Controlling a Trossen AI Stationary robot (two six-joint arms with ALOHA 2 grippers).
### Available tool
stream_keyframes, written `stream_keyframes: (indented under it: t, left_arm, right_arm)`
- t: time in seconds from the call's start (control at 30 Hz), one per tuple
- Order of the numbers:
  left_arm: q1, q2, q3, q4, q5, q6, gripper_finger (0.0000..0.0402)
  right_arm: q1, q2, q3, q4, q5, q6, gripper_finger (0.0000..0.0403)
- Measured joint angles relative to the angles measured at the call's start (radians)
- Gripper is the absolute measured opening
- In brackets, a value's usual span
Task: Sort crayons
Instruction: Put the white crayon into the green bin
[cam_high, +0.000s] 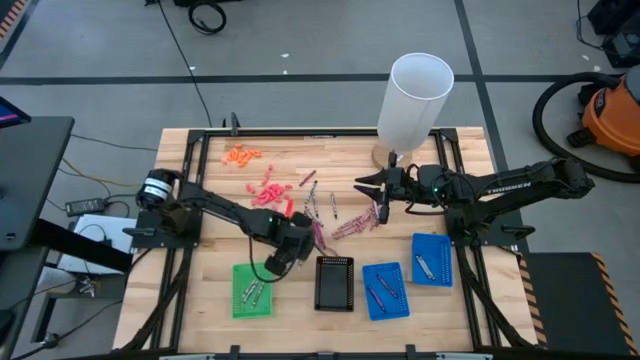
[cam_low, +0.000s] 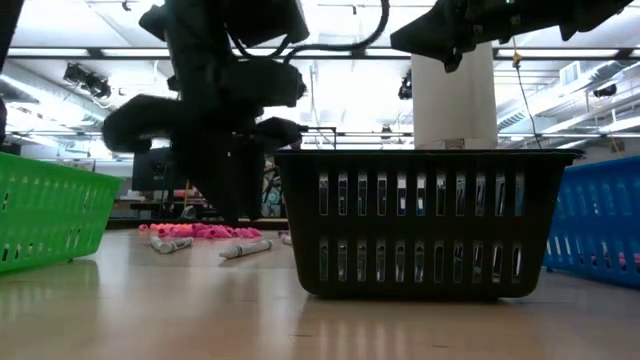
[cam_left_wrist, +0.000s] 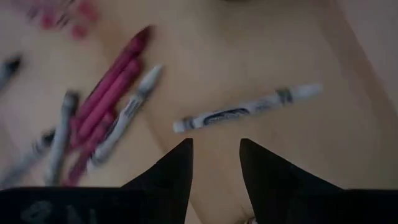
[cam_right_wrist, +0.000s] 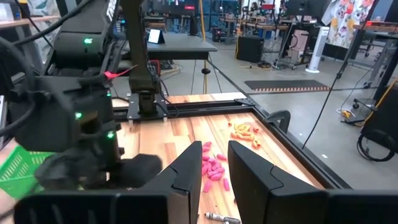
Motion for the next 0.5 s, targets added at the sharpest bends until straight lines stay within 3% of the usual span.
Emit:
stream_keyframes:
  t: [0.23,0.5]
  left_arm:
    - [-0.037,-0.001,0.000,0.023,0.003,0.445,0.0142]
    - [-0.035,0.036,0.001,0.075,0.003,0.739,0.0142]
  right_arm:
    - [0.000,0.000,0.000,-0.005,0.000,0.000,0.0087]
    - [0.000,0.000,0.000,-0.006,-0.001,0.004,0.0087]
